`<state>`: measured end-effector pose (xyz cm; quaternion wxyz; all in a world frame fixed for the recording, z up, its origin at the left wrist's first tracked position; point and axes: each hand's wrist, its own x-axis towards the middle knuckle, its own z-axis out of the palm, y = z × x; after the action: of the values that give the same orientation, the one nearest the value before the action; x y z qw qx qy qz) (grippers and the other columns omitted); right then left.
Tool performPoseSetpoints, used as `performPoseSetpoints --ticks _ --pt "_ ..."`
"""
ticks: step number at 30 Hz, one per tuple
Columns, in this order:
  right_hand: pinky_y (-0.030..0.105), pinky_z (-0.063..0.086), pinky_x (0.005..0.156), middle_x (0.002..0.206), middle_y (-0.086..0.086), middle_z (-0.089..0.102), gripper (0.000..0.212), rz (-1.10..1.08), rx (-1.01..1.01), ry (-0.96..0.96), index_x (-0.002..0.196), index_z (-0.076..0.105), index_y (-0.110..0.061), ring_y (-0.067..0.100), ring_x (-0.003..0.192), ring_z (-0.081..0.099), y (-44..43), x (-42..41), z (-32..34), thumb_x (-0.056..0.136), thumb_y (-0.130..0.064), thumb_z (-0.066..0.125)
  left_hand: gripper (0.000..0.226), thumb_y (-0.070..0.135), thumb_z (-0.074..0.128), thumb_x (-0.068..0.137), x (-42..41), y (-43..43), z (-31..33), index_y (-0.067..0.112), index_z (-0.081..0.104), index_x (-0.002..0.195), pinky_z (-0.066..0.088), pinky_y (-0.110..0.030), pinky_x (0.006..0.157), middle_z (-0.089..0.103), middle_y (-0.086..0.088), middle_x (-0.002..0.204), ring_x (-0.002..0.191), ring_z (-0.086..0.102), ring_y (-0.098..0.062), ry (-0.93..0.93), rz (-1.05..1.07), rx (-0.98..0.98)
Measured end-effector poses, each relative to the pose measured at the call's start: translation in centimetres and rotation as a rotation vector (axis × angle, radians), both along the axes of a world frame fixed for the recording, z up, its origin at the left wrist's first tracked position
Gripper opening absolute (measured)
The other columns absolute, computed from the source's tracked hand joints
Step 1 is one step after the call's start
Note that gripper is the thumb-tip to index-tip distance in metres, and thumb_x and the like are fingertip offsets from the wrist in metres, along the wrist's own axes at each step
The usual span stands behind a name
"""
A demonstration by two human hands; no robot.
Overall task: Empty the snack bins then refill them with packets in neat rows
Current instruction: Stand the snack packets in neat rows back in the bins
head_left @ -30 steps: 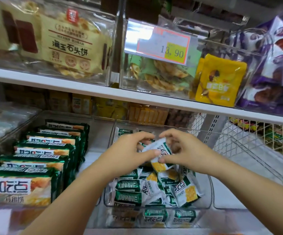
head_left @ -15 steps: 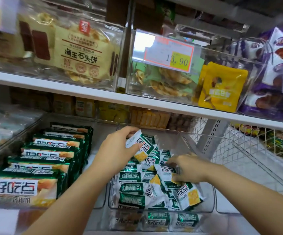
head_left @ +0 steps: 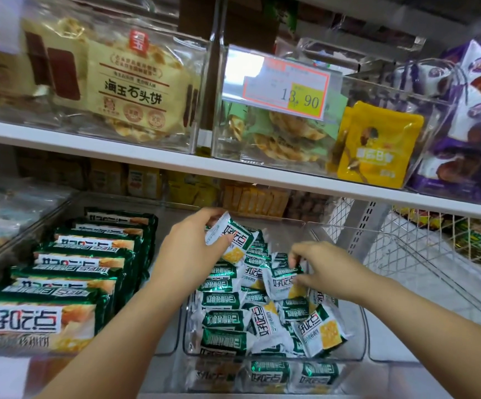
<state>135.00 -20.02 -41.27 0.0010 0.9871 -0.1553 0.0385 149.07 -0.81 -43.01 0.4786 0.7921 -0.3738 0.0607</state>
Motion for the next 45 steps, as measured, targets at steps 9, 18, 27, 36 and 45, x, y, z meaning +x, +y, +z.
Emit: performPoseSetpoints --ticks 9,18,27,36,45 --pt "0.007 0.036 0.063 0.092 -0.013 0.059 0.017 0.047 0.197 -0.148 0.089 0.061 -0.023 -0.002 0.077 0.053 0.6 2.3 -1.3 0.080 -0.025 0.076 0.048 0.036 0.065 0.089 0.4 0.0 -0.3 0.027 0.051 0.134 0.042 -0.026 0.085 0.060 0.004 0.125 0.106 0.055 -0.013 0.011 0.016 -0.024" --pt "0.032 0.049 0.084 0.100 -0.014 0.053 0.014 0.023 0.134 -0.200 0.096 0.066 -0.033 0.005 0.092 0.054 0.9 1.5 -2.9 0.083 -0.037 0.069 0.047 0.036 0.066 0.087 0.5 -0.1 -0.4 0.028 0.052 0.132 0.042 -0.025 0.083 0.062 0.006 0.118 0.095 0.052 -0.009 0.045 0.010 -0.030" --pt "0.025 0.047 0.086 0.120 -0.007 0.057 0.066 0.162 0.256 0.322 0.144 0.036 -0.029 0.010 0.101 0.055 3.9 -0.4 -2.8 0.086 -0.036 0.068 0.027 0.034 0.067 0.087 -0.5 -0.5 -0.3 0.033 0.050 0.108 0.039 -0.019 0.073 0.049 0.024 0.091 0.082 0.051 0.003 0.088 -0.068 -0.037" --pt "0.020 0.039 0.061 0.089 -0.012 0.052 0.029 0.139 0.287 0.128 0.093 0.054 -0.028 0.001 0.073 0.051 3.0 -3.6 -0.4 0.077 -0.034 0.077 0.020 0.030 0.067 0.087 -2.0 -1.6 -0.3 0.027 0.049 0.096 0.032 -0.013 0.043 0.055 0.010 0.080 0.045 0.046 0.000 0.097 -0.294 0.109" --pt "0.023 0.045 0.067 0.081 -0.002 0.070 0.022 -0.037 0.392 -0.053 0.087 0.064 -0.032 0.011 0.076 0.064 1.7 -5.8 0.8 0.073 -0.040 0.079 0.027 0.035 0.067 0.087 -3.5 -3.9 -1.1 0.027 0.043 0.095 0.027 -0.022 0.048 0.042 0.010 0.069 0.055 0.038 -0.005 -0.076 -0.336 0.353"
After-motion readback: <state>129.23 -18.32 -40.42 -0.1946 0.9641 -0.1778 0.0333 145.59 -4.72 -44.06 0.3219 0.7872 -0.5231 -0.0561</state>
